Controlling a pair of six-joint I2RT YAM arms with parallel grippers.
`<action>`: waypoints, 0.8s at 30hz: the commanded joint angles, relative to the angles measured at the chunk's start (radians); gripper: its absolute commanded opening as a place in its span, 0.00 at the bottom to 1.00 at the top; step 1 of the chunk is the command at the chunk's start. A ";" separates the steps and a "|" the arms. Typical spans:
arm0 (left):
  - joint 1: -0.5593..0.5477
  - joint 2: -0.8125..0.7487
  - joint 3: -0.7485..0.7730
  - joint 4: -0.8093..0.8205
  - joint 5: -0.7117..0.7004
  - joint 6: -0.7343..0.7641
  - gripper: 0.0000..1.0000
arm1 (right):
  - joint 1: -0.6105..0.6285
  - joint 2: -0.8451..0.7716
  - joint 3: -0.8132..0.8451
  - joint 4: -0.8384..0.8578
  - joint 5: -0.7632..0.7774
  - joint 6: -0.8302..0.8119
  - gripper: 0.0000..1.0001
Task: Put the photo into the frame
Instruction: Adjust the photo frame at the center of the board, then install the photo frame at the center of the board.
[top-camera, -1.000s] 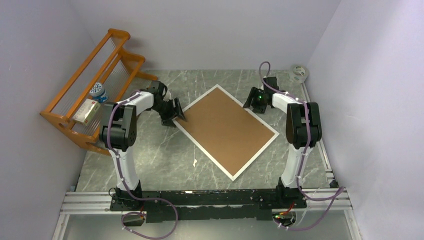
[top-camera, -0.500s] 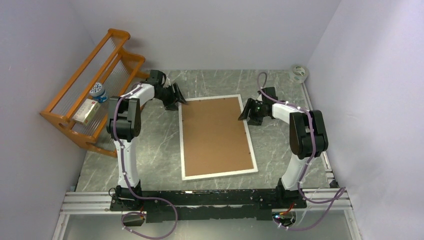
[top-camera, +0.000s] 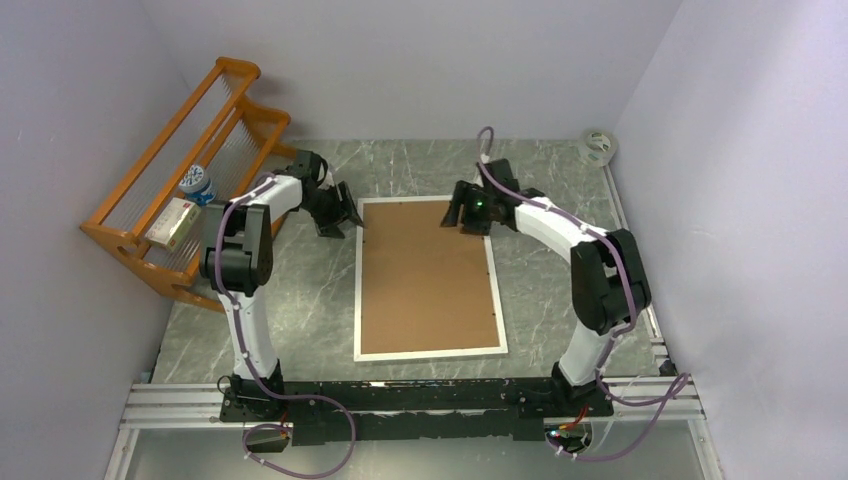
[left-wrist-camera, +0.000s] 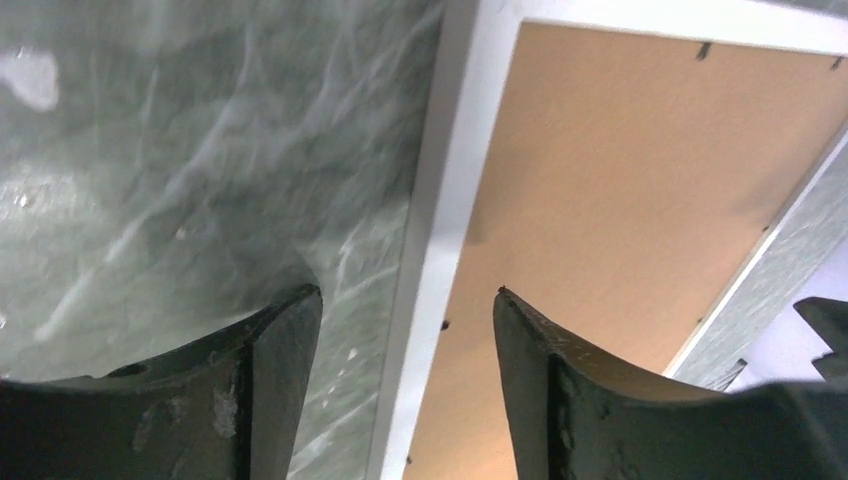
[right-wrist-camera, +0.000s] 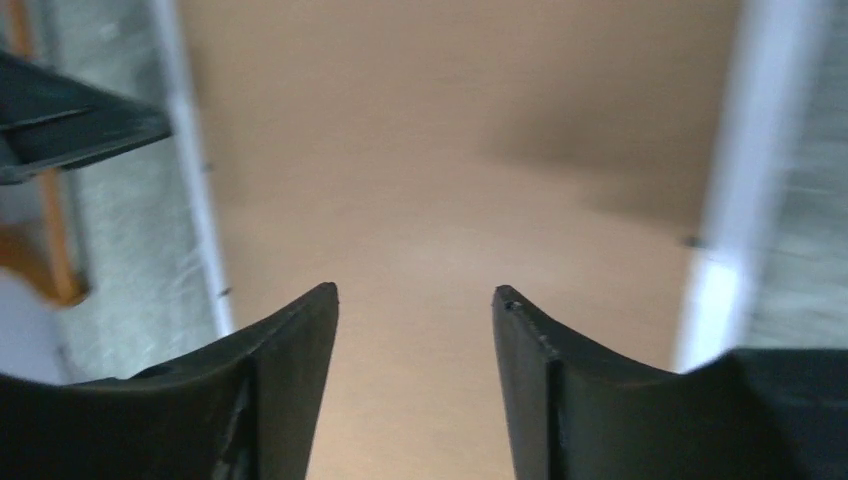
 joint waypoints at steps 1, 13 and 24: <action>0.007 -0.110 -0.090 -0.016 0.020 0.021 0.65 | 0.084 0.080 0.036 0.190 -0.220 0.119 0.55; 0.007 -0.203 -0.361 0.104 0.258 0.002 0.33 | 0.266 0.313 0.088 0.609 -0.481 0.479 0.23; 0.005 -0.133 -0.366 -0.005 0.257 0.045 0.09 | 0.355 0.440 0.303 0.306 -0.510 0.395 0.18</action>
